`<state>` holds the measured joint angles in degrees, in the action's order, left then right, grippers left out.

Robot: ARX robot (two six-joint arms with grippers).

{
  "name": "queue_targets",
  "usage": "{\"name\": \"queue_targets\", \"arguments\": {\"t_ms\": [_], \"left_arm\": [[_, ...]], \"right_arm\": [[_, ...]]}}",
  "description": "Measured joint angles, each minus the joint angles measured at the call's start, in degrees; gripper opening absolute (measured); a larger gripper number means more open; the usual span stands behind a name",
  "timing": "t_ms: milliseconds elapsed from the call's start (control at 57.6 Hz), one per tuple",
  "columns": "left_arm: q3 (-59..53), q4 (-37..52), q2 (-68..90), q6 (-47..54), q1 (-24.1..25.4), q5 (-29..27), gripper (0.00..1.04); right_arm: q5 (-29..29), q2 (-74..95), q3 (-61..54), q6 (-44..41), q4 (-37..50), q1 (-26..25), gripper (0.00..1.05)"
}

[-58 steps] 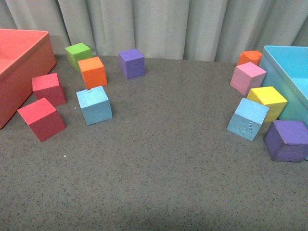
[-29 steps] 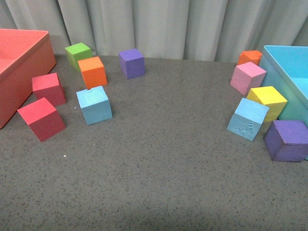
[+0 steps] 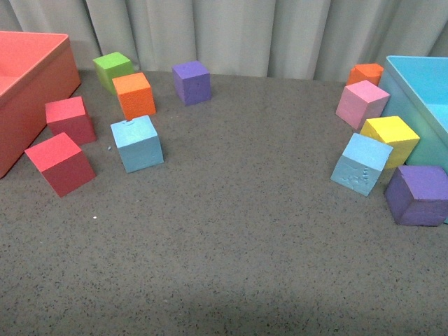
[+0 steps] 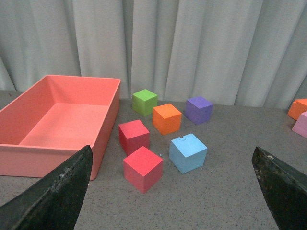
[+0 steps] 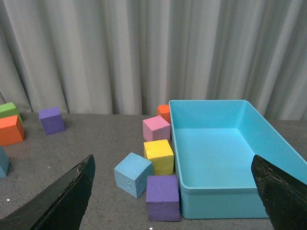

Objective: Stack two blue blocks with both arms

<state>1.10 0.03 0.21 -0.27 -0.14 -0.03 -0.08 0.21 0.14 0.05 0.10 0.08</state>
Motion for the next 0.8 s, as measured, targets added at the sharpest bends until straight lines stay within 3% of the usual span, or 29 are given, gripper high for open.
{"name": "queue_targets", "arguments": {"t_ms": [486, 573, 625, 712, 798], "left_arm": [[0.0, 0.0, 0.0, 0.0, 0.0, 0.02, 0.98], [0.0, 0.0, 0.0, 0.0, 0.0, 0.0, 0.98], [0.0, 0.0, -0.02, 0.0, 0.0, -0.07, 0.98], [0.0, 0.0, 0.0, 0.0, 0.0, -0.02, 0.98], [0.0, 0.0, -0.02, 0.0, 0.0, 0.0, 0.98]], "right_arm": [[0.09, 0.02, 0.0, -0.02, 0.0, 0.02, 0.95], [17.46, 3.67, 0.09, -8.13, 5.95, 5.68, 0.95], [24.17, 7.56, 0.2, -11.47, 8.35, 7.93, 0.95], [25.29, 21.86, 2.45, -12.15, 16.02, 9.09, 0.95], [22.29, 41.72, 10.08, -5.22, 21.62, 9.42, 0.95]]}}
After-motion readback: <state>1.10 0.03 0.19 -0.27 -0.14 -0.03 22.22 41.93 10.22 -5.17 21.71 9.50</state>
